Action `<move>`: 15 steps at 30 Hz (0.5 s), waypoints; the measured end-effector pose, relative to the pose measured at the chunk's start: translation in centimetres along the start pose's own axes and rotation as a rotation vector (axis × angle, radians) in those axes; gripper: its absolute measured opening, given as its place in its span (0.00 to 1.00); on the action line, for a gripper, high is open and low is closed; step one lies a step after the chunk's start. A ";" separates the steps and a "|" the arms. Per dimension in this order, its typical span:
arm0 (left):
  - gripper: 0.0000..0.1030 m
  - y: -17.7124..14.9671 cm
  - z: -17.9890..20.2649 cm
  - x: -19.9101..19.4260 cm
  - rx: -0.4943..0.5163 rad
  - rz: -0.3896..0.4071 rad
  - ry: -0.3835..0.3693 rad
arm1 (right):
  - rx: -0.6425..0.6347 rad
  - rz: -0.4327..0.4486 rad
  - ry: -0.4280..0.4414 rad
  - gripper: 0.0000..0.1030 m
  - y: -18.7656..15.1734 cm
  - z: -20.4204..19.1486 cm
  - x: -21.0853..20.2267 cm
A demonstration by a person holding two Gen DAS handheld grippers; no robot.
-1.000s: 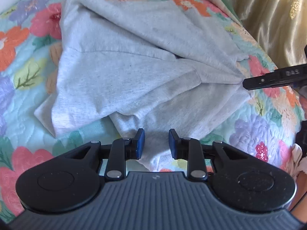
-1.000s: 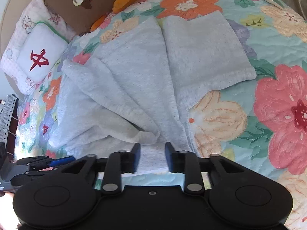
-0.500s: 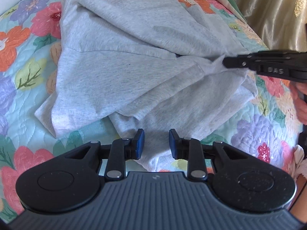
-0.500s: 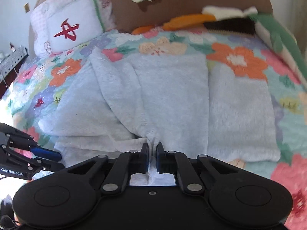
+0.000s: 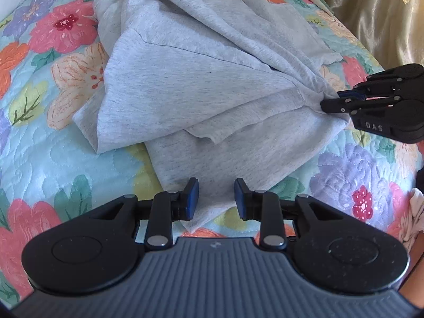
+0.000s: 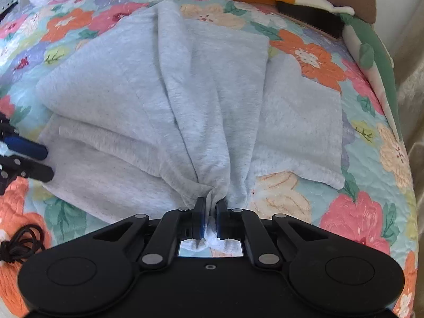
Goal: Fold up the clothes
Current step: 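Open both grippers and release the folded shirt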
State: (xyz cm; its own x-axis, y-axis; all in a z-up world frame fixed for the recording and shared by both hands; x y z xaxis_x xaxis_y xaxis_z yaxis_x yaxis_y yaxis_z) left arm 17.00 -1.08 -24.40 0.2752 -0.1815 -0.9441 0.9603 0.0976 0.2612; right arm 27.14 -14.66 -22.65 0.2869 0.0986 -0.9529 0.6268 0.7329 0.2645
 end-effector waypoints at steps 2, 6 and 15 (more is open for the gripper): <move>0.28 -0.1 0.1 0.2 0.022 0.001 0.012 | 0.018 -0.003 0.013 0.09 -0.2 0.4 -0.1; 0.31 0.0 0.8 0.7 0.085 0.008 0.072 | 0.101 -0.030 0.077 0.13 -0.7 1.5 0.4; 0.41 0.8 2.7 -3.9 0.224 0.020 0.246 | 0.283 0.138 0.302 0.43 -0.8 4.7 -4.7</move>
State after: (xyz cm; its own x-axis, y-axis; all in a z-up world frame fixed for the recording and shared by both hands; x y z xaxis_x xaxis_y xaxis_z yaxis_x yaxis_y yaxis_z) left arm 16.84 -2.94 -19.96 0.3016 0.0624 -0.9514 0.9482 -0.1238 0.2925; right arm 28.73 -18.84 -17.66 0.1834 0.4065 -0.8951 0.7832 0.4898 0.3829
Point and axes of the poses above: each gripper's, at about its wrist camera, not at the fingertips, and x roughly the way its jaws point, z to its right, y to its top, the point moved 8 cm from there along x, roughly the way its jaws point, and after that the axes turned 11 degrees about -z, right-handed, at the moved point
